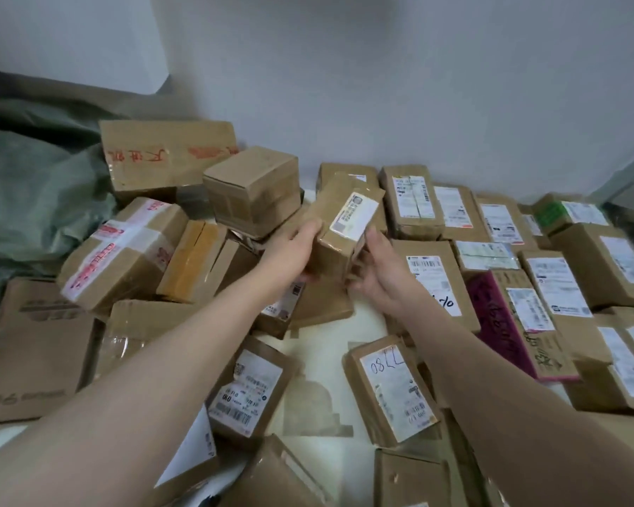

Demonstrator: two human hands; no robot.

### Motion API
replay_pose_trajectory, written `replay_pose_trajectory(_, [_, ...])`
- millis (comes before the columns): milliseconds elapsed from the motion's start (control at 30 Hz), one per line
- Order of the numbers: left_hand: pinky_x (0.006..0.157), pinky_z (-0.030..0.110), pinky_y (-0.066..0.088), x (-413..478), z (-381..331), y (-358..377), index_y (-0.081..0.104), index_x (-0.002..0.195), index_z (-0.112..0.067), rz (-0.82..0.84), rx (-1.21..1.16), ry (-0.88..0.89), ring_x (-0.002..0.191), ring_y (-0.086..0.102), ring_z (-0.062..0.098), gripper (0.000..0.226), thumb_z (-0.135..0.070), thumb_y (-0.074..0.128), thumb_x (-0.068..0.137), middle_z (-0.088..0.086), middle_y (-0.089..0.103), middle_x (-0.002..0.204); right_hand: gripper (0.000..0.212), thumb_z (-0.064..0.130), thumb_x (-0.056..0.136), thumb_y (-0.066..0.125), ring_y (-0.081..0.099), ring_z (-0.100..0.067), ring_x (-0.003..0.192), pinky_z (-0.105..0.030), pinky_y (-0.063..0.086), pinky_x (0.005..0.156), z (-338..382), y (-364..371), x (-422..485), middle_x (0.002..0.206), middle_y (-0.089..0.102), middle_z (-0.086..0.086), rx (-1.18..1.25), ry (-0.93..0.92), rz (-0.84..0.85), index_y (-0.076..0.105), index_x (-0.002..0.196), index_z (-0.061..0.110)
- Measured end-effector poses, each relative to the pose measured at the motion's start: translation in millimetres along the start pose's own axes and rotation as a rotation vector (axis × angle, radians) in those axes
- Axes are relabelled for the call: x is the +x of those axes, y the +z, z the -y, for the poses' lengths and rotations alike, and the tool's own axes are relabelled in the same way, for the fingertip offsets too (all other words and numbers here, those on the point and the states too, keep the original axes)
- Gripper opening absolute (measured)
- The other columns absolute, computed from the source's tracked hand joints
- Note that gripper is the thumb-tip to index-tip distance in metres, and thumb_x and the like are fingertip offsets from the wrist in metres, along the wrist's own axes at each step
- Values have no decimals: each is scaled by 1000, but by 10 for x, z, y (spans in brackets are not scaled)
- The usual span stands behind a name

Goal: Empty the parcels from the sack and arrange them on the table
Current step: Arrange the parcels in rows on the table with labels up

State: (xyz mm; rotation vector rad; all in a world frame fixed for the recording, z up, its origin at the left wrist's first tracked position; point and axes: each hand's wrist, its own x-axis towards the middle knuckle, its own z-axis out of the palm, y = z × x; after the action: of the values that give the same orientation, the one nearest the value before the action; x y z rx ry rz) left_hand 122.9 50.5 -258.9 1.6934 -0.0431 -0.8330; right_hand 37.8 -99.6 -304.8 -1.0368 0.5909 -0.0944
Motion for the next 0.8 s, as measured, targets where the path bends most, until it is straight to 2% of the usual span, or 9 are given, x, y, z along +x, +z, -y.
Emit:
replay_pose_trajectory(133, [88, 44, 56, 98, 129, 344, 59, 105, -24, 16, -40, -105, 96, 66, 27, 36, -52, 38, 97, 3, 67, 110, 65, 27, 87, 72, 65, -28, 115, -57, 53, 90, 110, -171, 8, 131, 64, -9, -1, -11, -114, 41, 143, 17])
replay_pose_trajectory(200, [94, 35, 49, 164, 184, 466, 55, 124, -24, -109, 68, 12, 103, 58, 17, 38, -49, 40, 100, -4, 60, 123, 48, 20, 93, 66, 68, -25, 109, -53, 56, 88, 113, -322, -53, 126, 67, -7, -147, 7, -187, 49, 138, 16])
replay_pose_trajectory(267, [95, 31, 40, 180, 180, 561, 51, 136, -23, -83, 124, 52, 112, 52, 18, 49, -52, 32, 101, -2, 56, 131, 30, 17, 95, 63, 69, -22, 105, -50, 55, 92, 97, -424, -121, 122, 69, -5, -280, -43, -220, 58, 124, 19])
replay_pose_trajectory(300, [98, 32, 39, 183, 168, 637, 51, 137, -21, -32, 175, 32, 119, 50, 22, 54, -54, 26, 102, 1, 55, 135, 30, 18, 94, 65, 69, -20, 104, -46, 55, 94, 97, -459, -150, 123, 68, -5, -338, -77, -254, 56, 122, 20])
replay_pose_trajectory(367, [103, 33, 35, 170, 162, 771, 53, 137, -15, 2, 281, -31, 127, 47, 27, 59, -51, 20, 104, 9, 52, 140, 58, 31, 88, 72, 62, -15, 110, -36, 52, 94, 108, -449, -187, 130, 60, -1, -484, -101, -328, 41, 135, 21])
replay_pose_trajectory(467, [95, 32, 39, 192, 236, 840, 63, 123, -9, -25, 431, 1, 120, 52, 31, 46, -32, 28, 105, 16, 58, 131, 105, 49, 72, 80, 42, -25, 125, -43, 40, 104, 22, -394, -137, 139, 37, -7, -868, -44, -442, 14, 151, 27])
replay_pose_trajectory(533, [88, 32, 42, 250, 313, 791, 70, 110, -9, -44, 703, 167, 114, 55, 32, 33, -20, 42, 98, 15, 64, 119, 106, 47, 73, 78, 38, -35, 125, -46, 38, 105, -70, -326, -113, 139, 28, -15, -1084, -48, -476, 10, 152, 26])
replay_pose_trajectory(700, [106, 34, 24, 406, 369, 597, 61, 128, -23, -163, 1266, 599, 132, 34, 23, 41, -20, 55, 87, 2, 50, 136, 96, 55, 82, 62, 29, -41, 131, -45, 32, 105, -315, -88, -41, 147, 17, -25, -1610, -62, -521, 9, 153, 18])
replay_pose_trajectory(800, [116, 47, 4, 532, 240, 451, 55, 133, -29, -190, 1440, 588, 142, 21, 23, 47, -27, 58, 86, 1, 42, 145, 88, 54, 84, 57, 30, -43, 131, -46, 29, 107, -347, -10, 71, 148, 17, -29, -1737, -61, -544, 15, 151, 15])
